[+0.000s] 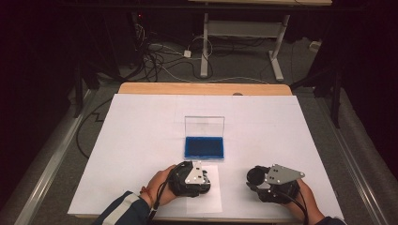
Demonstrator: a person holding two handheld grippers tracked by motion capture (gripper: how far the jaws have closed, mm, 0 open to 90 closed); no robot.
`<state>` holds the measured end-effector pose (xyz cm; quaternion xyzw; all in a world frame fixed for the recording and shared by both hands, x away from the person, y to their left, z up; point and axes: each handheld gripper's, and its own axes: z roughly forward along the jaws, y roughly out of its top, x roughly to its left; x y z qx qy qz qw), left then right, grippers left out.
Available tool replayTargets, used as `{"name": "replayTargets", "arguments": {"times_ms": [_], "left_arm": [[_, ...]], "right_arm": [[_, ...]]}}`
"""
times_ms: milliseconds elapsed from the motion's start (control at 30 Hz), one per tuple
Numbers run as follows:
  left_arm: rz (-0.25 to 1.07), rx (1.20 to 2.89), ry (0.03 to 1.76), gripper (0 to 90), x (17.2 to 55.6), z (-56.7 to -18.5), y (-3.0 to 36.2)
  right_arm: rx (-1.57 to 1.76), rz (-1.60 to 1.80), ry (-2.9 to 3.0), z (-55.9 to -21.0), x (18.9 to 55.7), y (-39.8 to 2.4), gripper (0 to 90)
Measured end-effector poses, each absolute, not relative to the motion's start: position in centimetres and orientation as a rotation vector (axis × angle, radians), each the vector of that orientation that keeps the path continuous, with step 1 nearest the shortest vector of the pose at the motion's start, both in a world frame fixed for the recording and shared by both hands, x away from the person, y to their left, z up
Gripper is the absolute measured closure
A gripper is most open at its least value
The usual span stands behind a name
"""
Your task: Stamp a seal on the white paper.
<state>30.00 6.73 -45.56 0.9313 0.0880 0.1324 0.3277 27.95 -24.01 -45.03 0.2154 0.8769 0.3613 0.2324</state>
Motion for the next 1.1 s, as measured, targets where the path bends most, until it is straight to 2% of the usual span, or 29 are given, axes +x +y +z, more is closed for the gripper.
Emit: {"name": "replayTargets", "arguments": {"times_ms": [1100], "left_arm": [[0.312,2.422,0.23,54.4,30.44,-44.93,6.9]], "right_arm": [[0.59,0.996,2.411,-44.98,27.85,-24.1,38.5]]}}
